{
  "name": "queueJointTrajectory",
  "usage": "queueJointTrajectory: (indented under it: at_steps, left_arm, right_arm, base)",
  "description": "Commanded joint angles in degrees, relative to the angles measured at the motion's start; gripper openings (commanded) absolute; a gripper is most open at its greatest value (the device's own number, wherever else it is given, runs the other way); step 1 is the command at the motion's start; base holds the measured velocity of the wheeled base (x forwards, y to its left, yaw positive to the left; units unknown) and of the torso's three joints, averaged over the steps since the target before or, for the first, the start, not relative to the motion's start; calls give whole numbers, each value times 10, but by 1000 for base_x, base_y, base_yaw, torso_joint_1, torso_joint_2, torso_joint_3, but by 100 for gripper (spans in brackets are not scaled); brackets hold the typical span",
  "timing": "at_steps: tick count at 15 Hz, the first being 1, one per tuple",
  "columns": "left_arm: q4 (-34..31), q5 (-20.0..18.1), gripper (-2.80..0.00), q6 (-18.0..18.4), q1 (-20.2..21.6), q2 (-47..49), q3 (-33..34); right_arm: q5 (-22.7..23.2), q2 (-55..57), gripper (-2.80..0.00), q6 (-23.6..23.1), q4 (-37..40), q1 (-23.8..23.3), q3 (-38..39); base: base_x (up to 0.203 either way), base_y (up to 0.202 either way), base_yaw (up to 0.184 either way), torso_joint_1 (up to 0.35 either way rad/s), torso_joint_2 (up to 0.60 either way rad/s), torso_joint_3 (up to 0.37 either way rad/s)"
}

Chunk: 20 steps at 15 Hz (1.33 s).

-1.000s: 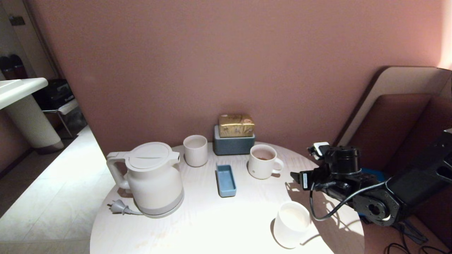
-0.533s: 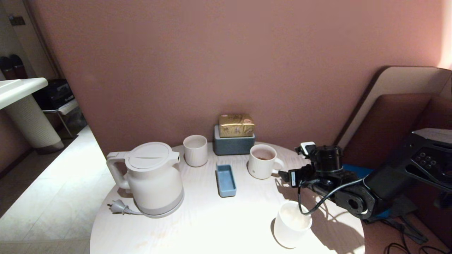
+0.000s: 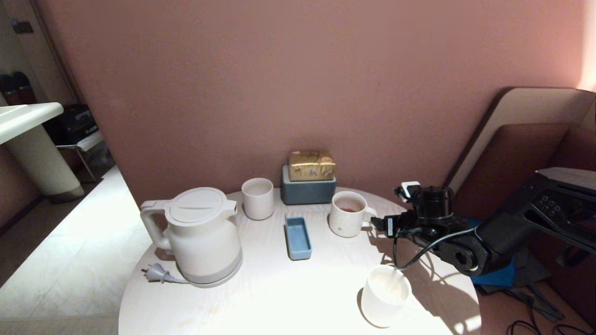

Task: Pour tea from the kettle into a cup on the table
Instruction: Pick up the cup

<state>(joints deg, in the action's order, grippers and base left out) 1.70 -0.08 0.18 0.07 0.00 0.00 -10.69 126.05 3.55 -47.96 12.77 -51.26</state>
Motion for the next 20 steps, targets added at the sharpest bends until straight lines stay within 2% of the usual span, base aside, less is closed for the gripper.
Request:
queueJointTrajectory:
  at_steps: [1, 7, 16, 20]
  left_arm:
    - [0, 0, -280, 0, 0, 1, 0]
    - [0, 0, -280, 0, 0, 1, 0]
    - [1, 0, -280, 0, 0, 1, 0]
    - [0, 0, -280, 0, 0, 1, 0]
  right_arm:
    - [8, 3, 0, 1, -5, -2, -7]
    - [49, 10, 0, 7, -9, -1, -28]
    - [49, 65, 0, 19, -134, -2, -9]
    - [52, 70, 0, 20, -137, -2, -9]
  base:
    - [0, 0, 0, 0, 0, 0]
    - [0, 0, 0, 0, 0, 0]
    - [0, 0, 0, 0, 0, 0]
    - [0, 0, 0, 0, 0, 0]
